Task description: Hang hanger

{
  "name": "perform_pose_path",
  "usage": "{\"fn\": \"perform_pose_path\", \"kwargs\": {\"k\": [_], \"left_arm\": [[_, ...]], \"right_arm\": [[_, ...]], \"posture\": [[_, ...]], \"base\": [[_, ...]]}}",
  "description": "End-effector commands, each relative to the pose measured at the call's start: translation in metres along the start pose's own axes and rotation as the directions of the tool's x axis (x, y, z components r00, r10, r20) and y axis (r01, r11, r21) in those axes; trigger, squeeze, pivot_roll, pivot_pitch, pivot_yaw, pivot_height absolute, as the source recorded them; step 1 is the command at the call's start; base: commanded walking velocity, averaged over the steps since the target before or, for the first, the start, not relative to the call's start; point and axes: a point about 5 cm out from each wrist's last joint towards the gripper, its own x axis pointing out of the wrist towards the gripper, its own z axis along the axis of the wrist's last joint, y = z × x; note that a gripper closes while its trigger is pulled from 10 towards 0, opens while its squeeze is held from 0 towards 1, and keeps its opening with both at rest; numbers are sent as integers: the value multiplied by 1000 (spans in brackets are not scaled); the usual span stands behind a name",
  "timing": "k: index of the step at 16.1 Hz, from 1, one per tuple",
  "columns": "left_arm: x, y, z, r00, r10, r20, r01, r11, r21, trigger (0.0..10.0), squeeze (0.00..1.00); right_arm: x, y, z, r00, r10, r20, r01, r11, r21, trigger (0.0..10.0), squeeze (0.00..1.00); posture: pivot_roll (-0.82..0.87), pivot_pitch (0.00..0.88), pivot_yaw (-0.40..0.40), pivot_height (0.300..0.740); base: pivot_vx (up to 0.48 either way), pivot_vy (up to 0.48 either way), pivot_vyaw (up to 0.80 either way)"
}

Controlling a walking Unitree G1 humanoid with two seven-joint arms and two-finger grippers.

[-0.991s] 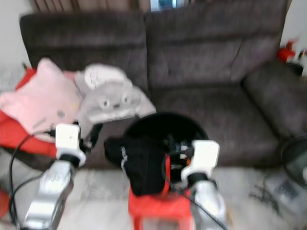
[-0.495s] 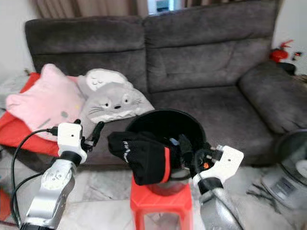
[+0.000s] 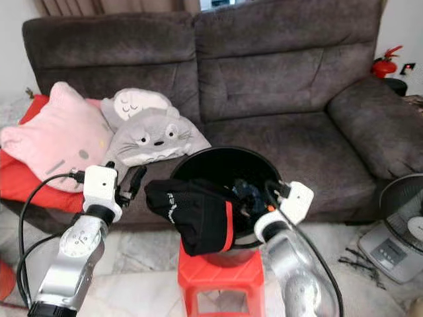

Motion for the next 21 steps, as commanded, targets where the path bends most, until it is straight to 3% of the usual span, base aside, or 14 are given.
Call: {"fn": "perform_pose_path", "kwargs": {"k": [1,5,8,11,18,21], "left_arm": [[2,6,2,1000,9,3,-10,1000,15,10000,0],[4,9,7,1000,3,20,-4,999,39,10000,0],[5,11,9,1000,1,23,-2,999,48,10000,0],[7,10,10,1000,-9,27,8,999,53,10000,0],[12,9,15,998,-41,38,38,996,79,10000,0],[16,7,20,997,-67,45,63,995,83,10000,0]], "right_arm": [[3,2,-4,999,14,-35,-13,999,49,10000,0],[7,11,-14,995,54,-80,-36,978,207,10000,0],[4,15,-17,997,47,-69,-21,941,337,10000,0],[4,16,-17,997,37,-63,-9,920,393,10000,0],[10,26,-28,983,102,-153,-15,873,488,10000,0],[12,26,-30,977,108,-182,-6,874,486,10000,0]], "posture": [[-71,0,114,740],[-65,0,116,740],[-65,0,116,740],[-62,0,116,740],[-54,0,122,740],[-54,0,130,740]], "base": [[0,0,0],[0,0,0],[0,0,0],[0,0,0],[0,0,0],[0,0,0]]}}
